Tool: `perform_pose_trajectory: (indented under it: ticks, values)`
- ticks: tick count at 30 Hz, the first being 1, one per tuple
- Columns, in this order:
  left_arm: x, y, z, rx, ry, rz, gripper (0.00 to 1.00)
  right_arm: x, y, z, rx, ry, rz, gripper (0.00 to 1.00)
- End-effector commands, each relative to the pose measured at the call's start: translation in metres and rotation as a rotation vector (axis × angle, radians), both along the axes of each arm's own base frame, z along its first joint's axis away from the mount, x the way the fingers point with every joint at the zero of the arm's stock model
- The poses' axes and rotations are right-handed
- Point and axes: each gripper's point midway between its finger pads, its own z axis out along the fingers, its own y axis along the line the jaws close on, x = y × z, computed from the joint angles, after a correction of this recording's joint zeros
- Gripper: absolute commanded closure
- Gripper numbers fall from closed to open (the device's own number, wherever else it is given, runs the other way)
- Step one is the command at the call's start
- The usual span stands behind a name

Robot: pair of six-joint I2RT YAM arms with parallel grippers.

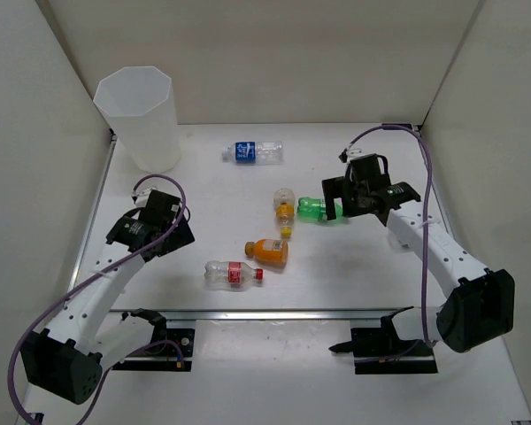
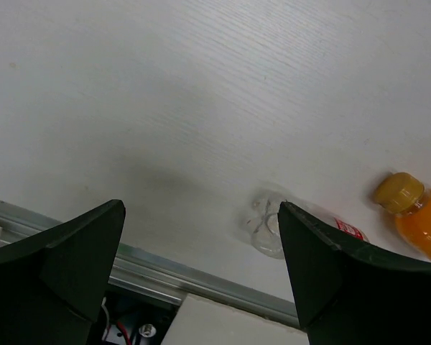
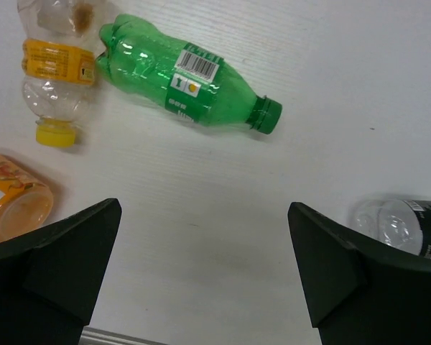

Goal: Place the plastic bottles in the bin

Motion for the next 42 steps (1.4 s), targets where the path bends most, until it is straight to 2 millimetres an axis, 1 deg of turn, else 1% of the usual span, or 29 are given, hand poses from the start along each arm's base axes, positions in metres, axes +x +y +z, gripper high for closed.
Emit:
perform_pose_trajectory:
  ticks: [1, 2, 3, 4, 5, 6, 7, 8, 10, 13, 14, 15, 17, 18, 19, 23, 25, 28, 29, 31, 32, 34, 35, 36, 38, 39, 40, 41, 42]
  values:
    - [-0.015, -0.017, -0.012, -0.110, 0.039, 0.060, 0.01, 0.007, -0.010, 0.022, -0.016, -0.120, -0.032, 0.01]
    - [-0.018, -0.027, -0.019, -0.151, 0.052, 0.068, 0.01, 0.007, -0.013, 0.027, -0.030, -0.160, -0.029, 0.01]
    - [-0.017, -0.034, -0.019, -0.197, 0.042, 0.098, 0.02, 0.001, -0.011, 0.017, -0.043, -0.147, -0.012, 0.01]
    - [-0.021, -0.046, -0.026, -0.224, 0.055, 0.071, 0.01, 0.001, -0.012, 0.020, -0.049, -0.180, 0.003, 0.01]
    - [-0.027, -0.060, -0.034, -0.275, 0.078, 0.083, 0.01, 0.000, -0.012, 0.024, -0.047, -0.201, 0.011, 0.01]
    - [-0.031, -0.069, -0.039, -0.306, 0.091, 0.085, 0.01, 0.000, -0.011, 0.023, -0.031, -0.200, 0.014, 0.00]
    - [-0.032, -0.080, -0.040, -0.348, 0.098, 0.092, 0.01, -0.002, -0.013, 0.021, -0.025, -0.193, 0.014, 0.01]
    - [-0.036, -0.090, -0.042, -0.375, 0.117, 0.070, 0.02, 0.000, -0.020, 0.020, -0.017, -0.189, -0.009, 0.01]
    - [-0.040, -0.100, -0.042, -0.395, 0.132, 0.093, 0.01, 0.000, -0.029, 0.015, -0.025, -0.183, -0.023, 0.00]
    - [-0.044, -0.102, -0.048, -0.385, 0.141, 0.141, 0.01, -0.006, -0.032, 0.010, -0.030, -0.167, -0.031, 0.01]
    - [-0.044, -0.110, -0.051, -0.425, 0.150, 0.146, 0.01, -0.006, -0.036, 0.004, -0.049, -0.157, -0.036, 0.01]
    - [-0.042, -0.120, -0.054, -0.473, 0.147, 0.143, 0.01, -0.007, -0.038, 0.004, -0.057, -0.159, -0.046, 0.01]
    - [-0.041, -0.130, -0.059, -0.492, 0.128, 0.156, 0.02, -0.007, -0.041, 0.002, -0.074, -0.150, -0.054, 0.01]
    - [-0.043, -0.130, -0.067, -0.465, 0.140, 0.163, 0.01, -0.009, -0.044, -0.001, -0.082, -0.141, -0.059, 0.01]
    - [-0.041, -0.132, -0.065, -0.466, 0.139, 0.164, 0.01, -0.009, -0.044, -0.001, -0.090, -0.139, -0.067, 0.01]
    - [-0.038, -0.138, -0.075, -0.450, 0.148, 0.190, 0.01, -0.011, -0.045, -0.005, -0.071, -0.140, -0.070, 0.01]
    - [-0.034, -0.144, -0.081, -0.493, 0.150, 0.188, 0.01, -0.013, -0.046, -0.005, -0.063, -0.144, -0.075, 0.01]
    - [-0.029, -0.141, -0.094, -0.479, 0.143, 0.208, 0.02, -0.017, -0.050, -0.003, -0.055, -0.145, -0.091, 0.01]
    - [-0.029, -0.136, -0.101, -0.452, 0.157, 0.230, 0.01, -0.018, -0.052, -0.004, -0.052, -0.142, -0.098, 0.01]
    - [-0.026, -0.132, -0.107, -0.432, 0.165, 0.240, 0.01, -0.022, -0.058, -0.005, -0.047, -0.144, -0.110, 0.00]
    - [-0.022, -0.130, -0.108, -0.430, 0.145, 0.248, 0.01, -0.021, -0.064, -0.002, -0.045, -0.155, -0.129, 0.01]
    - [-0.016, -0.126, -0.108, -0.432, 0.120, 0.261, 0.02, -0.027, -0.068, -0.007, -0.036, -0.135, -0.143, 0.01]
    - [-0.015, -0.123, -0.111, -0.425, 0.119, 0.268, 0.03, -0.026, -0.072, -0.003, -0.031, -0.151, -0.151, 0.00]
    - [-0.014, -0.122, -0.111, -0.420, 0.117, 0.268, 0.05, -0.028, -0.074, -0.008, -0.035, -0.140, -0.157, 0.01]
    - [-0.007, -0.121, -0.109, -0.410, 0.087, 0.258, 0.12, -0.031, -0.076, -0.007, -0.024, -0.144, -0.168, 0.01]
    - [-0.008, -0.120, -0.111, -0.399, 0.098, 0.255, 0.15, -0.033, -0.078, -0.016, -0.032, -0.118, -0.179, 0.01]
    - [-0.004, -0.121, -0.111, -0.395, 0.088, 0.244, 0.19, -0.035, -0.079, -0.014, -0.031, -0.119, -0.180, 0.01]
    - [-0.005, -0.120, -0.112, -0.382, 0.088, 0.230, 0.29, -0.035, -0.081, -0.017, -0.032, -0.112, -0.194, 0.01]
    - [-0.002, -0.118, -0.111, -0.376, 0.080, 0.236, 0.33, -0.035, -0.083, -0.016, -0.035, -0.111, -0.202, 0.01]
